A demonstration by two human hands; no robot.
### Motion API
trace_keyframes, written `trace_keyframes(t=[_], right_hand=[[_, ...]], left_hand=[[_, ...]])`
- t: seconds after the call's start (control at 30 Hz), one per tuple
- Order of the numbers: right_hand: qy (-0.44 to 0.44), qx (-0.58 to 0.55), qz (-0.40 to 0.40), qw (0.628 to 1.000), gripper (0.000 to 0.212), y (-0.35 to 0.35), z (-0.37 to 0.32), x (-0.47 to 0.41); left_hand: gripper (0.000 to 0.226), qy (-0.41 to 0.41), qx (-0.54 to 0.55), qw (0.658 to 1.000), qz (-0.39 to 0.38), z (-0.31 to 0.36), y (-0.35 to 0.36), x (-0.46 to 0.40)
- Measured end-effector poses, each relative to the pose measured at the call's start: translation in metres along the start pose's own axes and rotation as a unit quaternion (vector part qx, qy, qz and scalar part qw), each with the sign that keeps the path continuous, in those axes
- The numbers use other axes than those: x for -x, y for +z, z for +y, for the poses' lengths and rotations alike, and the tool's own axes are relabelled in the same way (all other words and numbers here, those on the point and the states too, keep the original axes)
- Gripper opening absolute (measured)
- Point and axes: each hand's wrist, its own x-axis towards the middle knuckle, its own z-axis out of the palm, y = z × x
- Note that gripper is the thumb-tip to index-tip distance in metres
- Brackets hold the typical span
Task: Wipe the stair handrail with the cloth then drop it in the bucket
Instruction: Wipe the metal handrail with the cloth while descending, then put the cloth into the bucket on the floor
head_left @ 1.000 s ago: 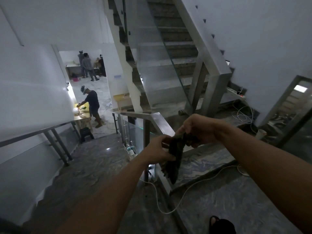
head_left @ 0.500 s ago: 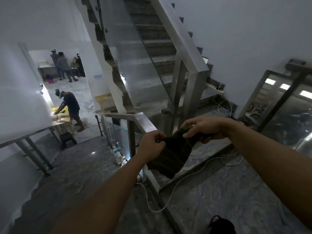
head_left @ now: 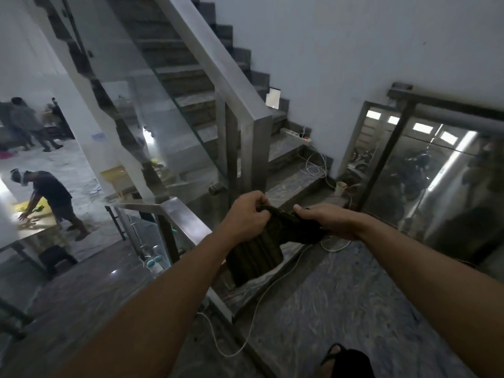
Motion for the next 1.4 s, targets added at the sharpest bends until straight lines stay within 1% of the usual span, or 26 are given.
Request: trace_keyframes(t=[0.07, 0.13, 0.2, 0.27, 0.37, 0.47, 0.53, 0.6, 0.67, 0.7, 0.77, 0.83, 0.87, 0.97, 1.0, 1.07, 1.17, 1.23, 1.33, 1.4], right_hand=[[-0.022, -0.002, 0.007, 1.000, 0.064, -0.009, 0.016, 0.000], [-0.049, -0.005, 0.006, 0.999, 0.052, -0.018, 0.032, 0.001], [-0.061, 0.015, 0.012, 0.998, 0.048, -0.026, 0.049, -0.002], [-0.068, 0.042, 0.030, 0.996, 0.040, -0.034, 0.065, -0.011], [-0.085, 0.036, 0.074, 0.993, 0.023, -0.056, 0.089, -0.028], [-0.080, 0.026, 0.119, 0.989, 0.014, -0.091, 0.110, -0.044], [-0.071, 0.030, 0.155, 0.985, 0.012, -0.127, 0.120, -0.056], [-0.071, 0.049, 0.182, 0.980, 0.007, -0.167, 0.125, -0.065], [-0.079, 0.073, 0.201, 0.974, 0.009, -0.209, 0.125, -0.071], [-0.084, 0.078, 0.205, 0.972, 0.014, -0.229, 0.124, -0.074], [-0.097, 0.101, 0.212, 0.967, 0.019, -0.264, 0.120, -0.079], [-0.093, 0.132, 0.214, 0.963, 0.016, -0.300, 0.115, -0.082], [-0.089, 0.147, 0.212, 0.962, 0.014, -0.314, 0.112, -0.082], [-0.074, 0.184, 0.201, 0.959, 0.017, -0.368, 0.104, -0.079], [-0.069, 0.194, 0.197, 0.959, 0.017, -0.385, 0.100, -0.076], [-0.052, 0.199, 0.183, 0.961, 0.015, -0.415, 0.095, -0.068], [-0.021, 0.217, 0.183, 0.959, 0.024, -0.454, 0.098, -0.058], [-0.008, 0.215, 0.195, 0.957, 0.021, -0.476, 0.104, -0.058], [0.013, 0.203, 0.210, 0.956, 0.009, -0.509, 0.117, -0.061], [0.037, 0.196, 0.216, 0.956, 0.013, -0.529, 0.128, -0.062]], left_hand=[[0.009, -0.008, -0.003, 0.999, -0.035, 0.014, 0.014, -0.016], [0.011, -0.013, -0.012, 0.998, -0.067, 0.026, 0.031, -0.032], [0.014, -0.016, -0.027, 0.994, -0.100, 0.034, 0.051, -0.049], [0.015, -0.010, -0.042, 0.992, -0.119, 0.038, 0.070, -0.069], [0.015, -0.019, -0.031, 0.988, -0.151, 0.039, 0.096, -0.101], [0.016, -0.038, -0.016, 0.983, -0.177, 0.041, 0.116, -0.137], [0.015, -0.046, -0.013, 0.982, -0.181, 0.042, 0.133, -0.167], [0.020, -0.054, -0.016, 0.980, -0.191, 0.044, 0.150, -0.199], [0.028, -0.060, -0.036, 0.974, -0.216, 0.050, 0.167, -0.232], [0.029, -0.060, -0.058, 0.970, -0.229, 0.055, 0.177, -0.248], [0.025, -0.056, -0.117, 0.960, -0.250, 0.066, 0.194, -0.275], [0.014, -0.063, -0.151, 0.950, -0.267, 0.081, 0.211, -0.302], [0.011, -0.066, -0.153, 0.947, -0.275, 0.088, 0.218, -0.313], [0.021, -0.064, -0.150, 0.943, -0.289, 0.119, 0.236, -0.351], [0.022, -0.059, -0.153, 0.943, -0.291, 0.128, 0.241, -0.362], [0.015, -0.051, -0.157, 0.941, -0.296, 0.143, 0.249, -0.380], [0.007, -0.027, -0.148, 0.940, -0.306, 0.159, 0.262, -0.406], [0.008, -0.007, -0.148, 0.941, -0.305, 0.166, 0.271, -0.422], [0.011, 0.007, -0.156, 0.935, -0.318, 0.176, 0.289, -0.449], [0.014, 0.014, -0.162, 0.928, -0.335, 0.179, 0.305, -0.472]])
